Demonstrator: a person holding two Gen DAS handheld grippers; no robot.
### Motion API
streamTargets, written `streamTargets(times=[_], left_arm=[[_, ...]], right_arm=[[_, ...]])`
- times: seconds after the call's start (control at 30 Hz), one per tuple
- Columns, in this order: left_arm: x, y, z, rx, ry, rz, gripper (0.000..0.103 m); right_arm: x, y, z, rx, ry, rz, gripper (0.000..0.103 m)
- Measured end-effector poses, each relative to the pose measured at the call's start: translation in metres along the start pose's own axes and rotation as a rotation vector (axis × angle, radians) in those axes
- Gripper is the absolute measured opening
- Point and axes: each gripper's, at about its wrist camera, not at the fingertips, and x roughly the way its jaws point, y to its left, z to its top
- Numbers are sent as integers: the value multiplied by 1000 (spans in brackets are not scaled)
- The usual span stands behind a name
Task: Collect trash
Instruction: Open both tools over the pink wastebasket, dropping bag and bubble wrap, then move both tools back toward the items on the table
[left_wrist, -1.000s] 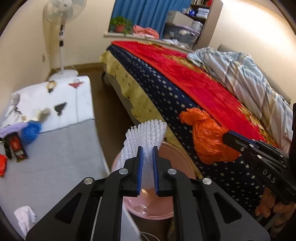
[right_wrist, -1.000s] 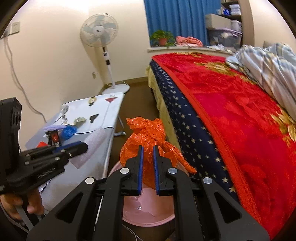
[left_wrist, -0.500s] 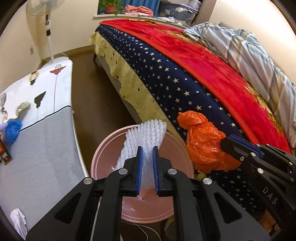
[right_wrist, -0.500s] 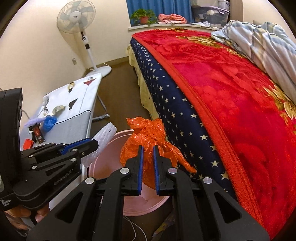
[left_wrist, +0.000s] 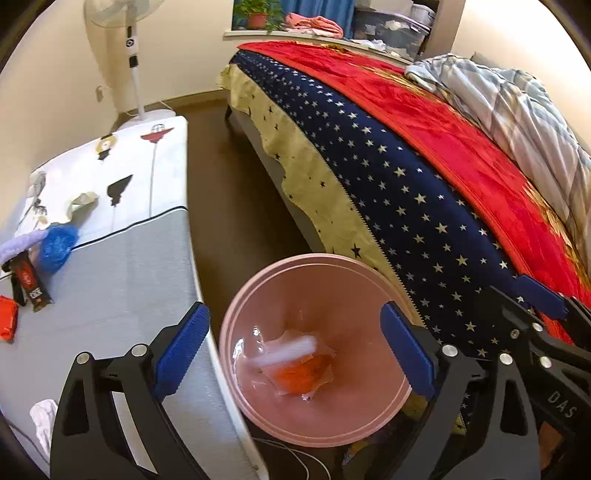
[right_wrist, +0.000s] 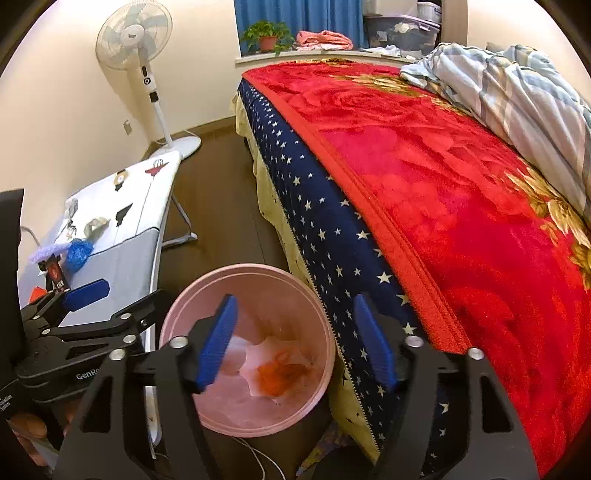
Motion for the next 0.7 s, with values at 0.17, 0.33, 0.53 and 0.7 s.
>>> streamTargets(times=[0.17, 0.33, 0.53, 0.7], left_arm=[[-25, 14, 4, -12, -26, 20, 91], [-71, 43, 4, -27, -124, 58, 91], [-133, 88, -7, -21, -263, 162, 91], [-165, 128, -16, -82, -326, 242, 91]], right_arm=[[-12, 7, 5, 10, -53, 25, 81], [-35, 35, 9, -50, -176, 44, 91], [-65, 84, 9, -131, -300, 125, 96], [-82, 130, 5, -202, -327, 234, 98]])
